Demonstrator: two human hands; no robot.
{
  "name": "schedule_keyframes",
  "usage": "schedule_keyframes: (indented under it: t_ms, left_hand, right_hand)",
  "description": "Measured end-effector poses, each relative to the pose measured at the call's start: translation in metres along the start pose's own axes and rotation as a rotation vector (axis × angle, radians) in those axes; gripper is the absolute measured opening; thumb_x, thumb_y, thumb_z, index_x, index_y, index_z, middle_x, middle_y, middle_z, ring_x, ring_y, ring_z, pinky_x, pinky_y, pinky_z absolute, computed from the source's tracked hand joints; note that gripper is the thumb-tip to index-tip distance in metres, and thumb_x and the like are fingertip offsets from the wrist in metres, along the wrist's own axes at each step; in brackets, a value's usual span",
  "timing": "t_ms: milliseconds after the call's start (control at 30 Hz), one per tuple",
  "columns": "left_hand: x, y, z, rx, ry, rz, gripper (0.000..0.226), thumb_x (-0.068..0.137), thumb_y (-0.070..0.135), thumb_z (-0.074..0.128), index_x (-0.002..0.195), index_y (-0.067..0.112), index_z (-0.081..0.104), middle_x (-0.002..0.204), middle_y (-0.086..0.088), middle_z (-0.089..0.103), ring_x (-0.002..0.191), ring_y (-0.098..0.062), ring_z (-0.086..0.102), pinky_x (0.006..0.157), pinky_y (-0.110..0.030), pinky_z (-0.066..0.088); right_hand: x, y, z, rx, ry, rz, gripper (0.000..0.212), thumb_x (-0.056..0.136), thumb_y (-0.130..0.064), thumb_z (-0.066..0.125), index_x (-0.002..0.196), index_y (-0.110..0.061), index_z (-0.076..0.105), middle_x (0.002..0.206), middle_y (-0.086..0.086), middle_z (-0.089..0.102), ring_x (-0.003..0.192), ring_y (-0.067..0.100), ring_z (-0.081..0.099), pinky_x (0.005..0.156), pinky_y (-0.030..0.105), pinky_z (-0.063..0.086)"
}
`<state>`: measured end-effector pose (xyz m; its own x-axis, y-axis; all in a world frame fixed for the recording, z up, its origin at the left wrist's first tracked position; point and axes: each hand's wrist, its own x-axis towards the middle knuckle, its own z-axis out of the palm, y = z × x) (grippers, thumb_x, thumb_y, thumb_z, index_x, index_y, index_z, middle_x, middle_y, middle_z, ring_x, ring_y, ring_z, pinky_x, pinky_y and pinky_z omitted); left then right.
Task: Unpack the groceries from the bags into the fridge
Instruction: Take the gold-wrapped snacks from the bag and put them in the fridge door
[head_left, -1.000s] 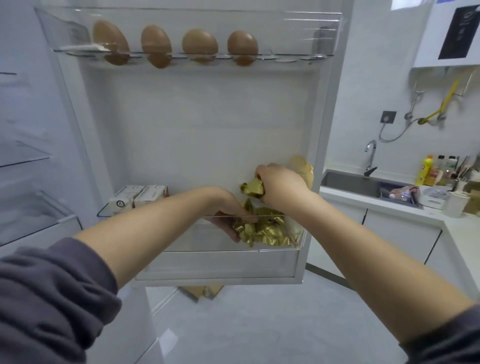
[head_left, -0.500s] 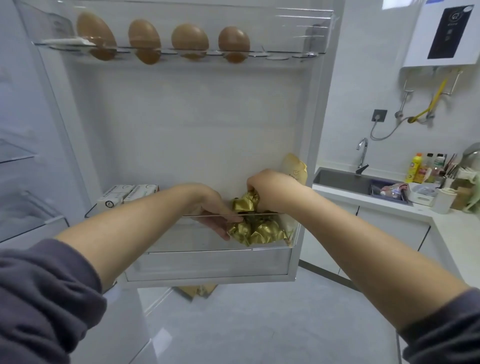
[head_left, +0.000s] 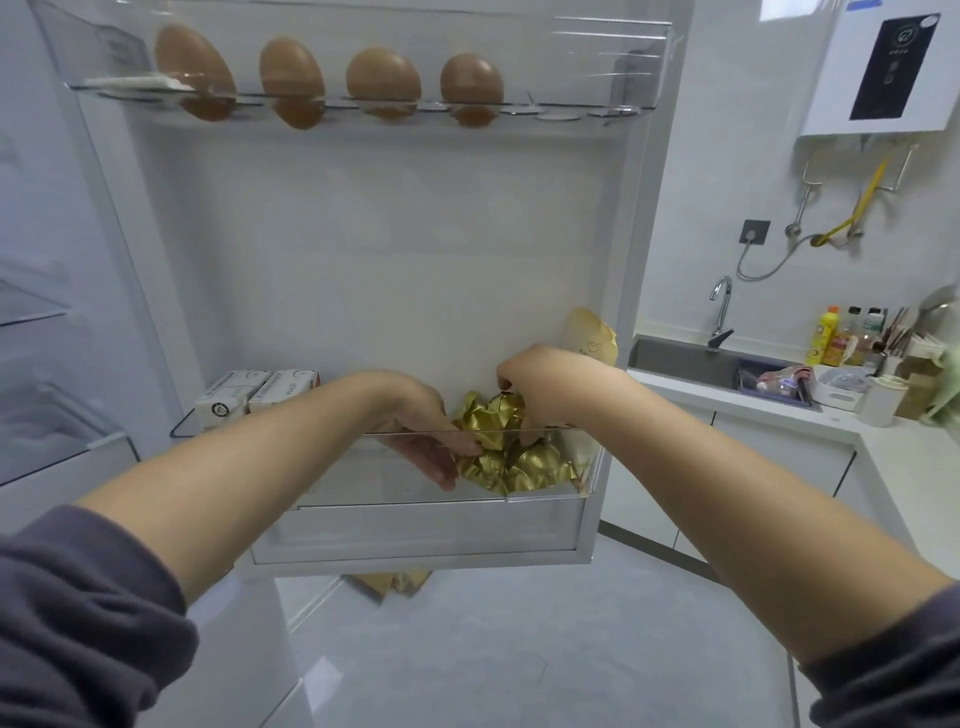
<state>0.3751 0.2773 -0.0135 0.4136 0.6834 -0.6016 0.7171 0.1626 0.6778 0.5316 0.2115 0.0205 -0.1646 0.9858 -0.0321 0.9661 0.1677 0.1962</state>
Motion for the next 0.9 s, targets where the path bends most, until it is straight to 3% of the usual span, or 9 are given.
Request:
schedule_keyframes:
  t_ms: [333,433,533,700,767,900]
  left_hand:
    - [-0.019,-0.003,-0.003,0.166,0.123,-0.041,0.032,0.088,0.027,0.072,0.102,-0.001,0.062,0.098,-0.014,0.072,0.087,-0.024,0.073,0.076,-0.031,0.061]
    - [-0.035,-0.003,-0.002,0.385,0.332,0.025,0.045,0.09,0.042,0.066,0.112,0.003,0.063,0.1,-0.006,0.072,0.089,-0.021,0.072,0.071,-0.031,0.06]
    - [-0.053,-0.007,0.01,0.575,0.702,0.1,0.057,0.089,0.05,0.061,0.132,0.012,0.053,0.123,-0.004,0.064,0.109,-0.023,0.062,0.081,-0.031,0.05]
    - [-0.067,-0.014,0.063,0.644,1.189,0.289,0.072,0.089,0.056,0.056,0.146,0.018,0.034,0.142,-0.008,0.048,0.129,-0.03,0.044,0.1,-0.047,0.039]
    - [-0.072,-0.007,0.09,0.677,1.306,0.313,0.079,0.089,0.06,0.051,0.15,0.017,0.025,0.151,-0.01,0.036,0.14,-0.03,0.029,0.109,-0.056,0.027]
    - [-0.072,0.018,0.152,0.668,1.354,0.33,0.092,0.087,0.068,0.04,0.156,0.02,0.002,0.164,-0.008,0.003,0.15,-0.028,-0.005,0.114,-0.067,0.0]
  right_hand:
    - [-0.007,0.008,0.002,0.137,0.084,-0.054,0.057,0.09,-0.025,0.067,0.142,-0.017,0.047,0.134,0.005,0.055,0.117,0.024,0.053,0.079,0.026,0.041]
    - [-0.015,0.01,0.0,0.169,0.162,-0.054,0.052,0.092,-0.029,0.06,0.142,-0.02,0.046,0.133,0.006,0.055,0.116,0.025,0.054,0.085,0.032,0.049]
    - [-0.033,0.012,0.004,0.182,0.352,-0.085,0.047,0.094,-0.028,0.054,0.14,-0.02,0.049,0.134,0.005,0.054,0.115,0.025,0.054,0.088,0.038,0.051]
    - [-0.077,0.026,0.022,0.124,0.697,-0.136,0.044,0.095,-0.032,0.056,0.137,-0.019,0.054,0.15,0.008,0.043,0.142,0.028,0.032,0.118,0.047,0.018]
    - [-0.1,0.04,0.033,0.136,0.752,-0.101,0.047,0.096,-0.037,0.056,0.139,-0.021,0.052,0.154,0.008,0.037,0.147,0.028,0.025,0.12,0.053,0.013]
    - [-0.15,0.076,0.059,0.078,0.735,0.033,0.057,0.096,-0.045,0.052,0.149,-0.028,0.038,0.162,0.008,0.021,0.151,0.031,0.01,0.119,0.057,0.005]
